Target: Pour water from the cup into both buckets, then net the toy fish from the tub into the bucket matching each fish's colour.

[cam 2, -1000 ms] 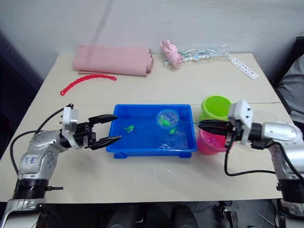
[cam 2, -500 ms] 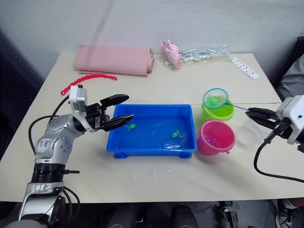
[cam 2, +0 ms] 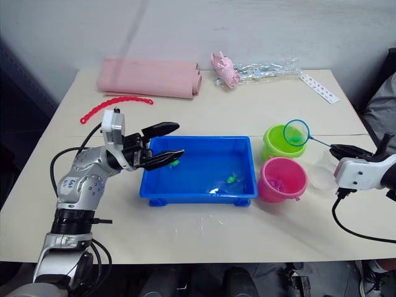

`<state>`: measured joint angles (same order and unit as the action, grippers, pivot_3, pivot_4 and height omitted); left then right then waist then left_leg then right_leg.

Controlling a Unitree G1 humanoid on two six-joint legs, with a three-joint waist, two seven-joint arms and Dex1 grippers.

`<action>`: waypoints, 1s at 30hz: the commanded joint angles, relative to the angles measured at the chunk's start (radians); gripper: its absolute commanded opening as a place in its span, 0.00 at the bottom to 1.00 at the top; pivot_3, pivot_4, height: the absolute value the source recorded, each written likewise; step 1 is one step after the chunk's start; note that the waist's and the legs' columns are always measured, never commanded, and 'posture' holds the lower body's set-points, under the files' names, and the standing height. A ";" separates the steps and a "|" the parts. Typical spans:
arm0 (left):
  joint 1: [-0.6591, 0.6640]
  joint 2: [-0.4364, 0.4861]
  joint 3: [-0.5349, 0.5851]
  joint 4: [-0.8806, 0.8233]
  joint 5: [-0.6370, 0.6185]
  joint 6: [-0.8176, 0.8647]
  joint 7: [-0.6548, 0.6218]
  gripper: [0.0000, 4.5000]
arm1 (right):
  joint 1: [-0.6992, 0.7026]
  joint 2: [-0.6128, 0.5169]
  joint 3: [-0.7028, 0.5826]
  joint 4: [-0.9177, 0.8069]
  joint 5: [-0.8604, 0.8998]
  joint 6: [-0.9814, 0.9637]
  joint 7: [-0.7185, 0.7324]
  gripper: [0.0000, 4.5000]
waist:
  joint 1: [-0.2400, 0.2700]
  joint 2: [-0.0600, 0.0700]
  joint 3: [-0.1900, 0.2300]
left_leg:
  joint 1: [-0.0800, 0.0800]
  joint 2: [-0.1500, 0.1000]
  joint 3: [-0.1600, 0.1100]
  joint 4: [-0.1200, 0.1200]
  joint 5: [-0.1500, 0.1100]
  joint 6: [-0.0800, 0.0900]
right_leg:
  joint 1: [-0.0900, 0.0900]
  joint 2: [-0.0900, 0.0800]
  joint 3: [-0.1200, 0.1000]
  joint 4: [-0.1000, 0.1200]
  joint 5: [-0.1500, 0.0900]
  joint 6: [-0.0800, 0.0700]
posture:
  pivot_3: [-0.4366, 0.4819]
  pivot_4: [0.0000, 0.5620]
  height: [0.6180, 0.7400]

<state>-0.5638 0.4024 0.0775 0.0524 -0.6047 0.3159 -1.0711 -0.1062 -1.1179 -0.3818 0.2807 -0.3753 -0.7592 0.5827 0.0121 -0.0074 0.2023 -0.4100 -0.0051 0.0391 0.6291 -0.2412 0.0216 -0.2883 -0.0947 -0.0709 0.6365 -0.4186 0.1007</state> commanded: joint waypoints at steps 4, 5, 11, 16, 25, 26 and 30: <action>0.005 -0.013 -0.011 -0.023 0.010 -0.028 0.001 0.99 | 0.024 -0.085 -0.025 -0.009 -0.228 -0.094 -0.265 0.00 | 0.001 0.000 0.000 | 0.000 0.000 0.000 0.000 0.000 0.000 | 0.000 0.000 0.000 0.000 0.000 0.000 | 0.48 0.27 1.00; 0.005 -0.013 -0.014 -0.022 0.013 -0.032 0.000 0.99 | 0.028 -0.090 -0.026 -0.010 -0.241 -0.105 -0.292 0.00 | 0.000 0.000 0.000 | 0.000 0.000 0.000 0.000 0.000 0.000 | 0.000 0.000 0.000 0.000 0.000 0.000 | 0.48 0.27 1.00; 0.003 -0.017 -0.021 -0.016 0.024 -0.047 -0.001 0.99 | 0.079 -0.105 -0.027 -0.029 -0.274 -0.111 -0.363 0.00 | -0.001 0.000 0.000 | 0.000 0.000 0.000 -0.001 0.000 0.000 | 0.000 0.000 0.001 0.000 0.000 0.000 | 0.48 0.27 1.00; 0.003 -0.008 -0.017 -0.009 0.026 -0.052 -0.006 0.99 | 0.089 -0.123 -0.027 -0.042 -0.277 -0.099 -0.391 0.00 | -0.003 0.000 0.000 | 0.000 0.000 0.000 0.000 0.000 0.000 | 0.000 0.000 0.001 0.000 0.000 0.000 | 0.48 0.27 1.00; 0.026 0.040 0.021 -0.014 0.019 -0.054 -0.022 0.99 | 0.070 -0.083 0.026 -0.134 0.381 0.088 -0.076 0.00 | -0.010 0.000 0.000 | 0.000 0.000 0.000 -0.001 0.000 0.000 | 0.000 0.000 0.001 0.000 0.000 0.000 | 0.48 0.27 1.00; 0.034 0.056 0.033 -0.013 0.017 -0.055 -0.030 0.99 | 0.060 -0.092 0.047 -0.172 0.465 0.125 -0.026 0.00 | -0.010 0.000 0.000 | 0.000 0.000 0.000 -0.001 0.000 0.000 | 0.000 0.000 0.001 0.000 0.000 0.000 | 0.48 0.27 1.00; 0.080 0.129 0.073 -0.001 0.026 -0.077 -0.073 0.99 | -0.063 -0.102 0.166 -0.310 0.666 0.289 0.148 0.00 | -0.013 0.000 0.000 | 0.000 0.000 0.000 -0.001 0.000 0.000 | 0.000 0.000 0.000 0.001 0.000 0.000 | 0.48 0.27 1.00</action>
<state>-0.5395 0.4317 0.0700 0.0557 -0.5814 0.2753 -1.0829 -0.0224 -1.1772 -0.3494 0.1905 -0.1111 -0.6888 0.4655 -0.0005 -0.0073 0.2023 -0.4098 -0.0048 0.0390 0.6284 -0.2409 0.0215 -0.2881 -0.0942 -0.0711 0.6374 -0.4186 0.1007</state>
